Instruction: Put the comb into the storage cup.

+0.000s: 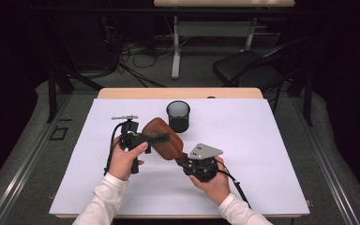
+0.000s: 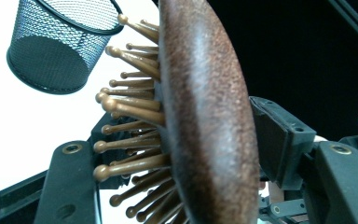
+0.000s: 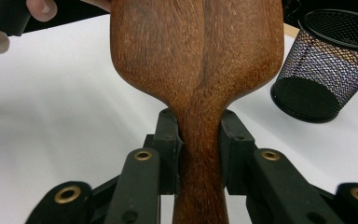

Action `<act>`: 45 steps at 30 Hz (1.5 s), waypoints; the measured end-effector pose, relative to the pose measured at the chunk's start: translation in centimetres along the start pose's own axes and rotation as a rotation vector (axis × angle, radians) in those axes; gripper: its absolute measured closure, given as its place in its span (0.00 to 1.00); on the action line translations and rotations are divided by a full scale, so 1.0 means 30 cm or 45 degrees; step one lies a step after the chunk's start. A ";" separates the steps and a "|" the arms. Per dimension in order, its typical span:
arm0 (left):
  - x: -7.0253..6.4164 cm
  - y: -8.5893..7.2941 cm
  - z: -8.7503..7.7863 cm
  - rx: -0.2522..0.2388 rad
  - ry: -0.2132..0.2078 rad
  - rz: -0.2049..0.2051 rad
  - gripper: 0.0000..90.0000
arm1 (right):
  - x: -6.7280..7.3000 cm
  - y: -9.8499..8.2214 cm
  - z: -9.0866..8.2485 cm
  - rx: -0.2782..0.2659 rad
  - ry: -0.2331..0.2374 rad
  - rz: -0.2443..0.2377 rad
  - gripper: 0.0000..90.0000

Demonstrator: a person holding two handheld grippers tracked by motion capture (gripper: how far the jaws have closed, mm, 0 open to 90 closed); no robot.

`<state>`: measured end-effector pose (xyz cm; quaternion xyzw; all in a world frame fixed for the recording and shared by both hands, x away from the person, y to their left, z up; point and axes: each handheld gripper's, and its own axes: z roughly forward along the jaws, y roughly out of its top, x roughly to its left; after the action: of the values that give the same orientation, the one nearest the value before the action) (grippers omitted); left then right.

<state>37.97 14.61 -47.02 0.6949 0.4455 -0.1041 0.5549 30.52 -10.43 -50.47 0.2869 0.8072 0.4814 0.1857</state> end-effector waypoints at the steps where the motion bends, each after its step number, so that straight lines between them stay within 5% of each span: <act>1: -0.001 -0.001 0.000 0.002 -0.004 -0.012 0.41 | 0.000 -0.001 0.000 0.001 0.001 0.001 0.80; 15: 0.010 -0.005 -0.010 -0.006 -0.036 -0.133 0.47 | 0.001 -0.010 0.006 0.005 0.010 0.002 0.80; 45: 0.012 -0.008 -0.016 0.015 -0.038 -0.248 0.52 | 0.002 -0.032 0.023 0.009 0.021 0.001 0.80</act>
<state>37.84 15.19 -47.24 0.6499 0.5020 -0.1706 0.5445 30.60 -10.29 -51.66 0.2838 0.8102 0.4810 0.1778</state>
